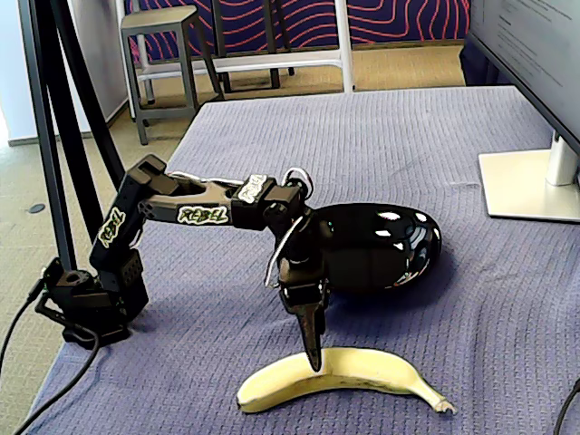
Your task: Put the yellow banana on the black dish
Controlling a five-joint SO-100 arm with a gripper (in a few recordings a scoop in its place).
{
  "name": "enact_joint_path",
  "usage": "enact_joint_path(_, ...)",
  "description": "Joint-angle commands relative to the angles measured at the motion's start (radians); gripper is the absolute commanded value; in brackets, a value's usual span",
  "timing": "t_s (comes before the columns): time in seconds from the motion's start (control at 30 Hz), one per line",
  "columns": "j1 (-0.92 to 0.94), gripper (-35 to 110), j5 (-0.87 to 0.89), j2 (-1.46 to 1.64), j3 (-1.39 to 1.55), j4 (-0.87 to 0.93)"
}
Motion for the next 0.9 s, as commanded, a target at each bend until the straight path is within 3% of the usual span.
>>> enact_joint_path(0.0, 0.034, 40, -0.026, 0.003, -0.063, -0.017)
enact_joint_path(0.53, 0.089, 38, -0.077, -0.117, -0.141, -0.028)
enact_joint_path(0.87, 0.106, 25, -0.087, -0.123, -0.149, -0.055)
